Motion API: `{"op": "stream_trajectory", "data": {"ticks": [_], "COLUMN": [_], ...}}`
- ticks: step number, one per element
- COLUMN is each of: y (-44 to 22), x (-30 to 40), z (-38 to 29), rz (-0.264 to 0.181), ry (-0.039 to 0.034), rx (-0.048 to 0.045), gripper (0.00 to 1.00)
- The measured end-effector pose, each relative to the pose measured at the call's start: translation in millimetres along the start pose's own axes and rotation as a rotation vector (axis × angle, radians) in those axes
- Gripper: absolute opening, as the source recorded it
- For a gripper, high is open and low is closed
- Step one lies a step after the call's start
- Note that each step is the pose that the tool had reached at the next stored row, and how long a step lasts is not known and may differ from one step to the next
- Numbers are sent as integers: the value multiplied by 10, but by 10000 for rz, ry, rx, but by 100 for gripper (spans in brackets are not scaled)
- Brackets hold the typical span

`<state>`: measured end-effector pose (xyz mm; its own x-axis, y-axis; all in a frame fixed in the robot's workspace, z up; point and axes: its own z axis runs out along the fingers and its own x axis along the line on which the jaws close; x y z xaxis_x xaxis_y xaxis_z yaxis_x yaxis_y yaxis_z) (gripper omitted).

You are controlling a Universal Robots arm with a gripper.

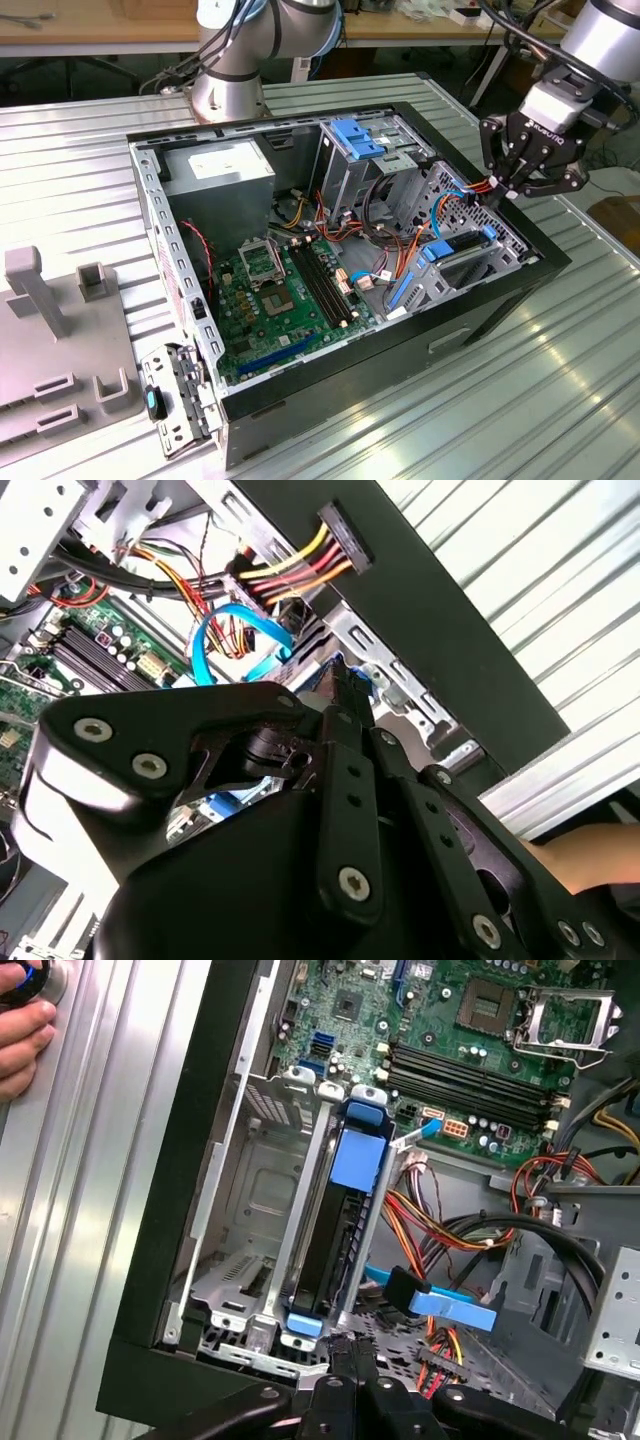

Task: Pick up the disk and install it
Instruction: 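Insert the first disk wire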

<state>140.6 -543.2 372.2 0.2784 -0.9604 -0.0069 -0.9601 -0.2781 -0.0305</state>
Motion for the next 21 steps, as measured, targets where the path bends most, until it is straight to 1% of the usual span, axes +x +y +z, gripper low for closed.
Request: {"op": "stream_trajectory", "data": {"ticks": [1, 2, 4, 6, 7, 10, 14, 18, 20, 21], "y": [-4, -7, -7, -8, -31, -87, -193, -250, -257, -257], "x": [-9, -18, -19, -21, -36, -80, -152, -178, -179, -179], "z": [2, 3, 4, 4, 5, 7, 12, 16, 16, 17], "rz": [-62, -289, -875, -1249, -1264, -1275, -1407, -1537, -1800, -2104], "ry": [-2, -8, -26, -40, -51, -51, -56, -60, -67, -77], "rx": [0, -3, -7, -8, -5, -5, -6, -6, -9, -11], "gripper": [11, 11, 11, 11, 11, 11, 11, 11, 11, 11]}}
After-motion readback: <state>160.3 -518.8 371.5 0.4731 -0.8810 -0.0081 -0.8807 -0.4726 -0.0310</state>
